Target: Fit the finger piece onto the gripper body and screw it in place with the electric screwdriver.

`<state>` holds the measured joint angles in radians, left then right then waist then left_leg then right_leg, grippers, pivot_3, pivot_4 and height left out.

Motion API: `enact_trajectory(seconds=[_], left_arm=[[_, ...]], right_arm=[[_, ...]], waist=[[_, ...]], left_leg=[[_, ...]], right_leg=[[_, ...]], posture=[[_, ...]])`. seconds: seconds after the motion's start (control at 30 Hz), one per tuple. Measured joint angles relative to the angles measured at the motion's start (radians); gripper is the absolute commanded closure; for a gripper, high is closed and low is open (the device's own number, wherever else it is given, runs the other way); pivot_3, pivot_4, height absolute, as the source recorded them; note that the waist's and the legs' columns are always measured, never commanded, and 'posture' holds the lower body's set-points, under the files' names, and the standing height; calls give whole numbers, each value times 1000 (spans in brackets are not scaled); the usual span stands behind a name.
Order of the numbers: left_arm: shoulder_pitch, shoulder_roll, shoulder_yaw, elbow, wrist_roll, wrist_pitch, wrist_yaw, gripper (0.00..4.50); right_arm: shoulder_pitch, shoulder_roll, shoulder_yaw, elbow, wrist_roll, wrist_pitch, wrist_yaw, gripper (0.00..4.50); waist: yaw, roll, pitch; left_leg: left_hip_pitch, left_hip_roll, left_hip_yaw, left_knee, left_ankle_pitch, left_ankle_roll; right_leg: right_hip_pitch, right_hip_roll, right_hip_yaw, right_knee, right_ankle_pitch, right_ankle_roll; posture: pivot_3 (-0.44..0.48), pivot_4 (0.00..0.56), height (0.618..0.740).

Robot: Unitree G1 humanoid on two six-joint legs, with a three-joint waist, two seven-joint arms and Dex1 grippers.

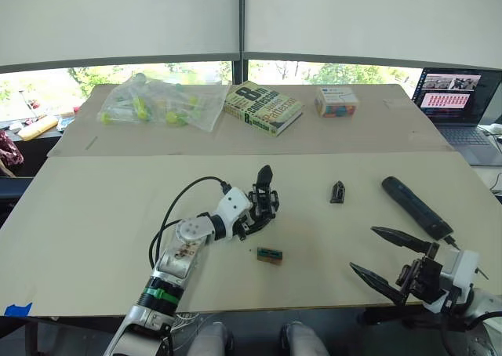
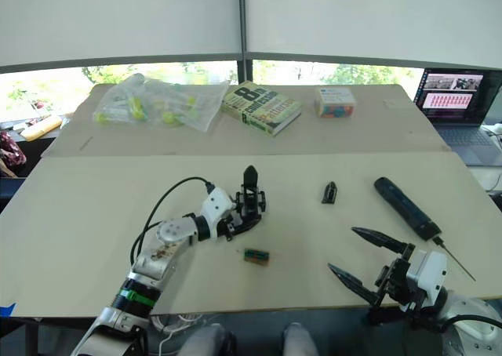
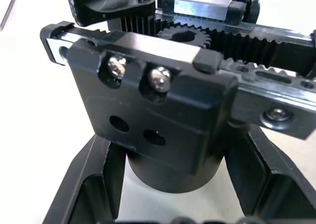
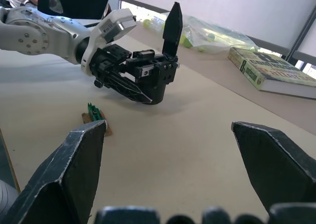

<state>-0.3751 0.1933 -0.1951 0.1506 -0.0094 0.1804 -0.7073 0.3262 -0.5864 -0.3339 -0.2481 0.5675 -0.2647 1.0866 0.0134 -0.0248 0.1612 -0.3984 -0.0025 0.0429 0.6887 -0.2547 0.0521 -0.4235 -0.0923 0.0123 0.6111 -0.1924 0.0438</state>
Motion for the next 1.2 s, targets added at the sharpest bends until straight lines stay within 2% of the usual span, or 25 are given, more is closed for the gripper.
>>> enact_trajectory(seconds=[0.23,0.5,0.87,1.0,1.2], left_arm=[[49,-31,-9,-42,1,16,54,2169],[55,-9,-9,-19,-10,-35,44,2169],[-31,63,-12,139,-88,-160,-166,2169],[-85,74,-14,225,-87,-206,-192,2169],[-96,76,-13,257,-93,-238,-206,2169]], right_arm=[[-7,-10,0,0,0,2,4,0],[-13,-23,0,0,2,7,10,0],[-23,-23,1,2,2,7,15,0],[-23,-22,2,2,2,7,14,0],[-14,-22,2,2,2,7,11,0]], waist=[[1,0,0],[0,0,0],[-2,0,0],[-1,0,0],[-2,1,-1]], left_leg=[[0,0,0,0,0,0],[1,0,0,0,0,0],[1,0,0,0,0,0],[2,0,0,0,0,0],[2,0,0,0,0,0]], right_leg=[[0,0,0,0,0,0],[1,0,0,0,0,0],[1,0,0,0,0,0],[2,0,0,0,0,0],[2,0,0,0,0,0]], posture=[[0,150,740],[0,150,740],[0,150,740],[0,150,740],[0,150,740]])
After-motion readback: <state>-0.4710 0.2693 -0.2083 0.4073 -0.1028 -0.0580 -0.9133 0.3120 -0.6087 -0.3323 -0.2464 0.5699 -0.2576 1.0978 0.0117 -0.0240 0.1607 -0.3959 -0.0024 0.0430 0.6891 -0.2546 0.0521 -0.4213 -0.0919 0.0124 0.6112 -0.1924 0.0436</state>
